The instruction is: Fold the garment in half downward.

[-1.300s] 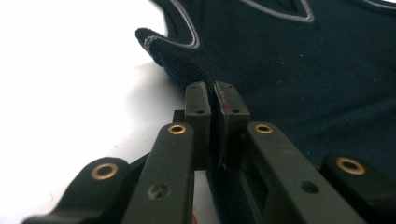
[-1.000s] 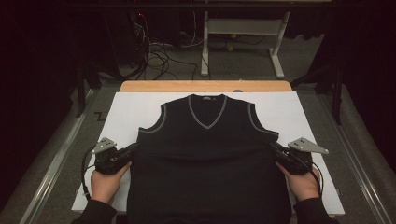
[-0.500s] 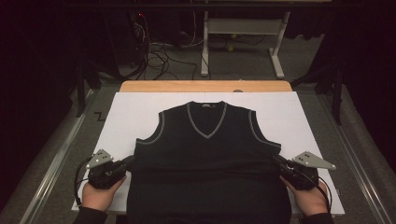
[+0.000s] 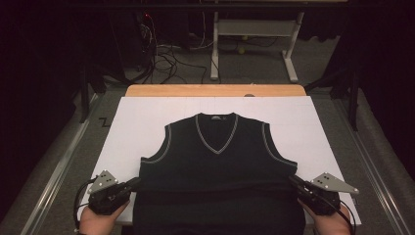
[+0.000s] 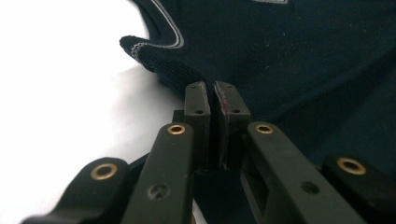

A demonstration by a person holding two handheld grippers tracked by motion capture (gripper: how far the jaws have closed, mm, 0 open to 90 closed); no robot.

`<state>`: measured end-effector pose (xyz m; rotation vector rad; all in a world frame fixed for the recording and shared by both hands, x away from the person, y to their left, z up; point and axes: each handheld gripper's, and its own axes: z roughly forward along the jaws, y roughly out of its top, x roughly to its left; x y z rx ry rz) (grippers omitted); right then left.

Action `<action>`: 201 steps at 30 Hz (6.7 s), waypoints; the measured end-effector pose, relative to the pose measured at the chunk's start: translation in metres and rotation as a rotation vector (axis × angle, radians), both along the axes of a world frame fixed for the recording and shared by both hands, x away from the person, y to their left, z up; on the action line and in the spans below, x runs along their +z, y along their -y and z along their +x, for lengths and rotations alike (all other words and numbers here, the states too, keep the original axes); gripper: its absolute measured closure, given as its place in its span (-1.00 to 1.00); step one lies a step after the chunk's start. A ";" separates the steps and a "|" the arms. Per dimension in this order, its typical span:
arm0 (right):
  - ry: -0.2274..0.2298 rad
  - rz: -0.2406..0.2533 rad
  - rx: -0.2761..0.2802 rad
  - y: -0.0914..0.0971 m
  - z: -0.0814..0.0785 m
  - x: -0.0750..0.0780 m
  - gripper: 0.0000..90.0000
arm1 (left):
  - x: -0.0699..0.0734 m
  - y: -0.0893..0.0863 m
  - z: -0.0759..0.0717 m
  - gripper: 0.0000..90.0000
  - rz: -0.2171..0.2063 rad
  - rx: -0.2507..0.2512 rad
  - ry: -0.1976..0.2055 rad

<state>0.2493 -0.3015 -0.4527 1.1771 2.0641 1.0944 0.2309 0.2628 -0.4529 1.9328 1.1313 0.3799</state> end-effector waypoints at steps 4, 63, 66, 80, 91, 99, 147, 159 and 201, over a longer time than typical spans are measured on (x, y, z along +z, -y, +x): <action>0.002 -0.010 0.004 0.000 -0.006 -0.001 0.86 | -0.002 0.001 -0.006 0.79 0.005 -0.008 -0.012; 0.013 0.072 -0.060 -0.001 0.038 0.000 -1.00 | -0.002 0.006 0.047 -1.00 -0.031 0.049 0.049; 0.024 0.079 -0.060 -0.003 0.051 0.008 -1.00 | 0.006 0.007 0.056 -1.00 -0.039 0.046 0.052; 0.026 0.069 -0.070 -0.020 0.104 0.028 -1.00 | 0.042 0.031 0.115 -1.00 -0.067 0.035 0.103; 0.000 0.059 -0.090 -0.026 0.144 0.022 -0.99 | 0.033 0.047 0.167 -1.00 -0.072 0.107 0.037; -0.087 0.057 -0.123 -0.023 0.175 0.015 -0.81 | 0.008 0.047 0.198 -0.89 -0.031 0.178 -0.109; 0.183 -0.027 -0.167 -0.061 0.183 0.087 0.78 | 0.100 0.082 0.197 0.64 -0.108 0.233 0.216; 0.157 -0.014 -0.129 -0.064 0.173 0.081 0.78 | 0.079 0.076 0.184 0.64 -0.112 0.189 0.187; 0.166 0.070 0.033 -0.037 0.019 0.015 0.78 | 0.019 0.056 0.023 0.62 -0.097 -0.045 0.156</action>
